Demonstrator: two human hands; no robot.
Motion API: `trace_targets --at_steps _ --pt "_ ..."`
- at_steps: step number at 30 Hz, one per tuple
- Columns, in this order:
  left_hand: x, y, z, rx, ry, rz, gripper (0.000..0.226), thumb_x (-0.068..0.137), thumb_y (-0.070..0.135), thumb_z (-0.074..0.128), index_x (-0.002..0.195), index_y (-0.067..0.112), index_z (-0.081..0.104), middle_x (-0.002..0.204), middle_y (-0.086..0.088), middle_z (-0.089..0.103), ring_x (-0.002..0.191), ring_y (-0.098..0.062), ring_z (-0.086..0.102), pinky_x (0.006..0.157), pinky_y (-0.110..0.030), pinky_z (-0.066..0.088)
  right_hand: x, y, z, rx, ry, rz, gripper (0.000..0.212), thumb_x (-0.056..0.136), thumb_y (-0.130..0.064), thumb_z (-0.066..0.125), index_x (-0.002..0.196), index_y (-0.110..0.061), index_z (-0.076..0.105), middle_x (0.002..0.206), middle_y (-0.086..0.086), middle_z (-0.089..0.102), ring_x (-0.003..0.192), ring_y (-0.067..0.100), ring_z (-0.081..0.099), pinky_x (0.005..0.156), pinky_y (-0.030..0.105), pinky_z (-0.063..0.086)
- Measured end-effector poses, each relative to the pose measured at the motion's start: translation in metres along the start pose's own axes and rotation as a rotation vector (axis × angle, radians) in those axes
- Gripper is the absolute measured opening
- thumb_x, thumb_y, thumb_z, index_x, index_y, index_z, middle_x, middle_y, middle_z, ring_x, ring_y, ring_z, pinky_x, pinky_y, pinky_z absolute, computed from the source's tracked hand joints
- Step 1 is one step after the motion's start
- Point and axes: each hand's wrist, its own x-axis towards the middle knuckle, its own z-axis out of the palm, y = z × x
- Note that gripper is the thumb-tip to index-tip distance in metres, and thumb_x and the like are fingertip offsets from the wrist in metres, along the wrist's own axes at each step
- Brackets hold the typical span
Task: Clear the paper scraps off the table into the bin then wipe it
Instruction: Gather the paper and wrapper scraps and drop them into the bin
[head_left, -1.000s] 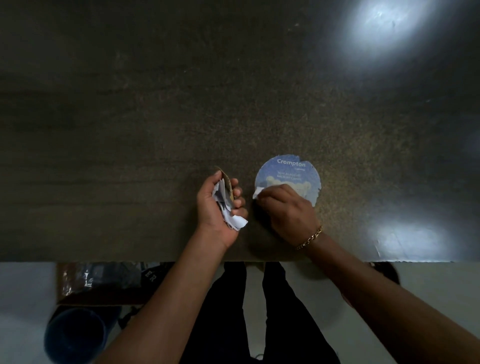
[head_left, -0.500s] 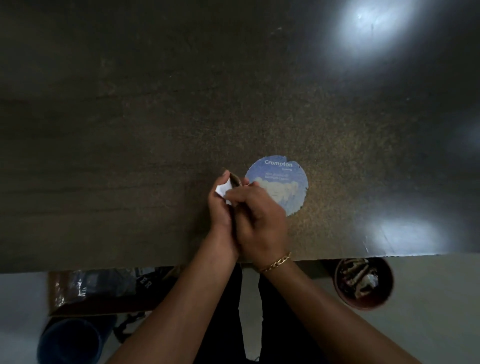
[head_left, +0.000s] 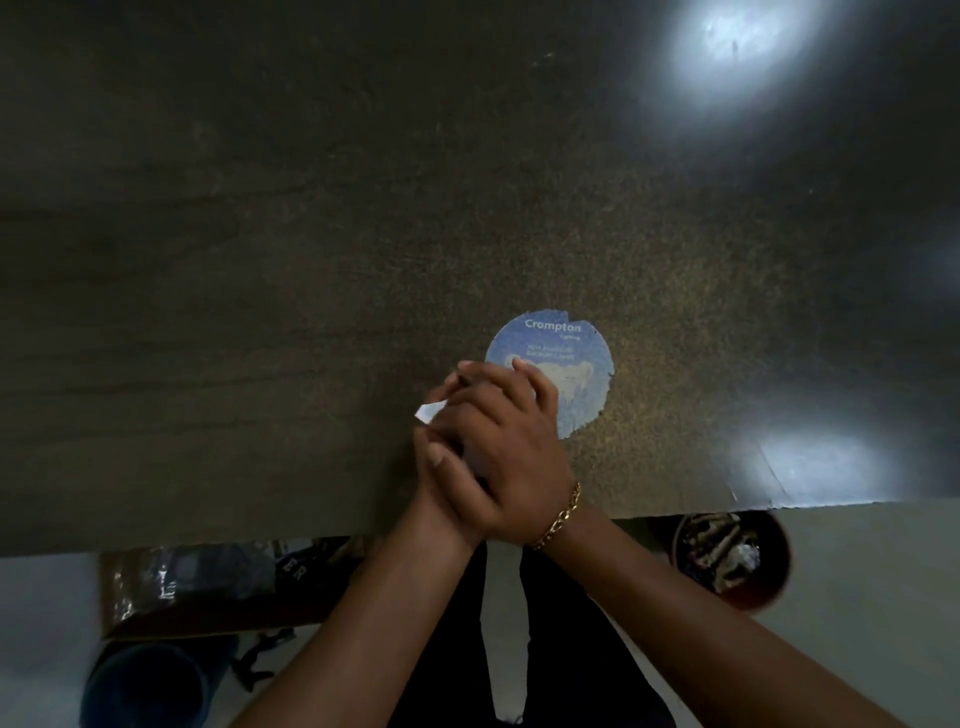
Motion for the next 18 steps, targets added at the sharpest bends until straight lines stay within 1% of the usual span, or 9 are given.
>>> trace_targets --at_steps 1,3,5,6,8,11,14,16,18 --pt "0.003 -0.002 0.002 0.037 0.048 0.000 0.044 0.114 0.030 0.011 0.097 0.026 0.052 0.095 0.017 0.065 0.082 0.021 0.062 0.079 -0.006 0.049 0.002 0.002 -0.003 0.088 0.048 0.032 0.024 0.092 -0.034 0.059 0.092 -0.013 0.073 0.108 -0.001 0.069 0.124 0.024 0.058 0.103 0.052 0.039" --pt "-0.012 0.019 0.026 -0.110 -0.042 -0.071 0.048 0.111 0.034 0.023 0.086 0.022 0.062 0.080 0.012 0.066 0.070 0.006 0.068 0.067 -0.011 0.054 0.001 0.007 -0.009 0.188 0.145 0.144 0.020 0.091 -0.027 0.065 0.088 -0.007 0.069 0.115 0.005 0.065 0.117 0.024 0.058 0.097 0.046 0.045" --pt "-0.013 0.029 0.056 -0.115 -0.097 -0.034 0.033 0.097 0.029 0.043 0.078 0.018 0.067 0.072 0.005 0.065 0.070 -0.004 0.068 0.066 -0.017 0.054 0.000 0.012 -0.014 0.238 0.232 0.317 0.020 0.091 -0.028 0.063 0.091 -0.008 0.065 0.126 0.007 0.060 0.124 0.022 0.056 0.102 0.041 0.046" --pt "-0.012 0.032 0.068 -0.101 -0.105 -0.033 0.028 0.096 0.028 0.044 0.082 0.017 0.066 0.071 0.005 0.065 0.070 -0.005 0.067 0.067 -0.019 0.054 -0.001 0.014 -0.016 0.285 0.273 0.384 0.019 0.092 -0.028 0.061 0.095 -0.009 0.064 0.127 0.007 0.061 0.125 0.021 0.057 0.102 0.041 0.047" --pt "-0.006 0.032 0.080 -0.079 -0.100 -0.084 0.025 0.101 0.029 0.042 0.093 0.016 0.062 0.078 0.005 0.067 0.078 -0.006 0.068 0.076 -0.020 0.054 0.000 0.018 -0.021 0.355 0.350 0.455 0.025 0.093 -0.026 0.057 0.107 -0.007 0.063 0.123 0.005 0.064 0.121 0.016 0.060 0.100 0.041 0.050" --pt "-0.003 0.030 0.092 -0.082 -0.123 -0.124 0.029 0.103 0.030 0.040 0.107 0.014 0.064 0.092 0.003 0.071 0.094 -0.009 0.068 0.095 -0.025 0.049 0.004 0.020 -0.029 0.383 0.412 0.492 0.038 0.093 -0.026 0.051 0.125 -0.008 0.063 0.128 0.001 0.064 0.122 0.009 0.059 0.103 0.029 0.047" --pt "0.002 0.033 0.102 0.038 -0.085 -0.160 0.029 0.106 0.030 0.038 0.098 0.018 0.063 0.083 0.007 0.071 0.080 -0.005 0.068 0.081 -0.020 0.051 0.009 0.027 -0.035 0.381 0.428 0.513 0.034 0.094 -0.024 0.051 0.117 -0.009 0.070 0.131 0.005 0.064 0.127 0.013 0.058 0.107 0.030 0.045" --pt "-0.001 0.041 0.112 0.046 -0.116 -0.175 0.025 0.096 0.037 0.054 0.102 0.017 0.068 0.095 0.001 0.070 0.091 -0.011 0.068 0.082 -0.024 0.052 0.014 0.031 -0.039 0.434 0.477 0.558 0.026 0.096 -0.020 0.052 0.114 -0.019 0.071 0.130 0.003 0.066 0.126 0.014 0.060 0.107 0.037 0.047" --pt "-0.001 0.043 0.118 0.058 -0.057 -0.156 0.033 0.097 0.042 0.058 0.105 0.013 0.073 0.105 -0.004 0.074 0.105 -0.018 0.070 0.085 -0.028 0.053 0.016 0.031 -0.044 0.483 0.514 0.593 0.027 0.098 -0.014 0.053 0.114 -0.026 0.070 0.128 0.002 0.068 0.124 0.014 0.062 0.107 0.042 0.049"
